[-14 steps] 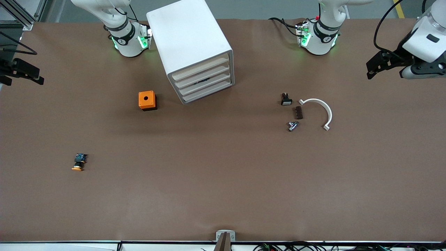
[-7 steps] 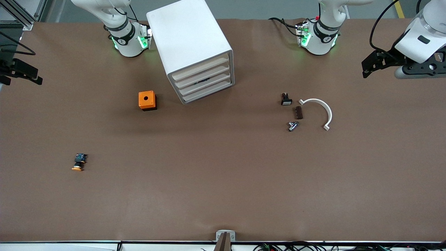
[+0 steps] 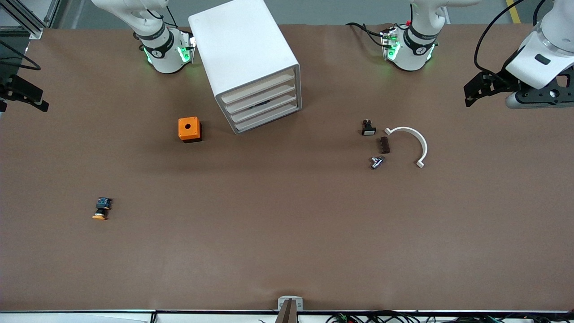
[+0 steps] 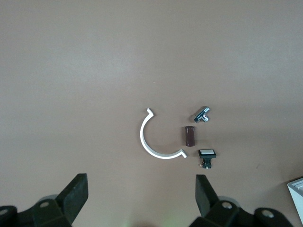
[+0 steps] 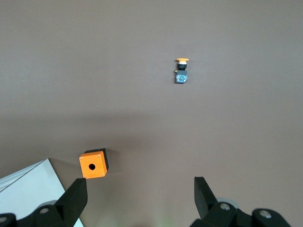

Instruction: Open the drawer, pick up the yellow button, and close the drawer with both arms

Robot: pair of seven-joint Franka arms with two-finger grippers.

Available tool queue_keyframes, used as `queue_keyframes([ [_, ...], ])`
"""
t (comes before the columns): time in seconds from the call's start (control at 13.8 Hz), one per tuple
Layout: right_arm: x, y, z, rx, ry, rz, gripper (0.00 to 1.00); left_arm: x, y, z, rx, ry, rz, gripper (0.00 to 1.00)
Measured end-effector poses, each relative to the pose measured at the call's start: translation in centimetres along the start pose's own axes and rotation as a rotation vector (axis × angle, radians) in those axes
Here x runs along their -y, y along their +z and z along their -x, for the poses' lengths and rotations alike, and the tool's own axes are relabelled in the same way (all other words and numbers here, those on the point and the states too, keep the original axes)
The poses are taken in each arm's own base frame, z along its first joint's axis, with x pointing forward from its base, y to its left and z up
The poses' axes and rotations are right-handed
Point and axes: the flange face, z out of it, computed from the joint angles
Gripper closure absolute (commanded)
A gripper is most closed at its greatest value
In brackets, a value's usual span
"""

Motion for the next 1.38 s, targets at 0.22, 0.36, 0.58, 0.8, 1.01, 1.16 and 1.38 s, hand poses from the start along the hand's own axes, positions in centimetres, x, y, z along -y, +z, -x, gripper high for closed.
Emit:
queue_keyframes([
  [0.22, -0.4, 0.0, 0.1, -0.005, 0.046, 0.0, 0.0, 0.3, -0.3, -0.7, -0.016, -0.006, 0.004, 0.0],
  [0.36, -1.4, 0.0, 0.2, -0.005, 0.068, -0.003, 0.0, 0.3, -1.2, -1.5, -0.038, -0.008, 0.009, 0.0],
  [0.58, -1.7, 0.0, 0.3, -0.007, 0.076, -0.009, 0.0, 1.0, -2.6, -2.0, -0.066, -0.021, 0.014, 0.0],
  [0.8, -1.4, 0.0, 0.3, -0.009, 0.078, -0.024, 0.0, 1.4, -2.9, -1.7, -0.049, -0.027, 0.012, 0.0],
  [1.01, -1.2, -0.2, 0.3, -0.016, 0.077, -0.038, 0.0, 1.2, -2.5, -1.3, -0.012, -0.037, 0.008, 0.0],
  [1.16, -1.2, -0.4, 0.4, -0.021, 0.077, -0.04, 0.0, 0.9, -2.5, -1.2, -0.006, -0.036, 0.007, 0.0],
  [1.38, -1.0, -0.4, 0.4, -0.022, 0.075, -0.04, 0.0, 0.0, -2.3, -0.8, 0.02, -0.019, 0.012, 0.0],
])
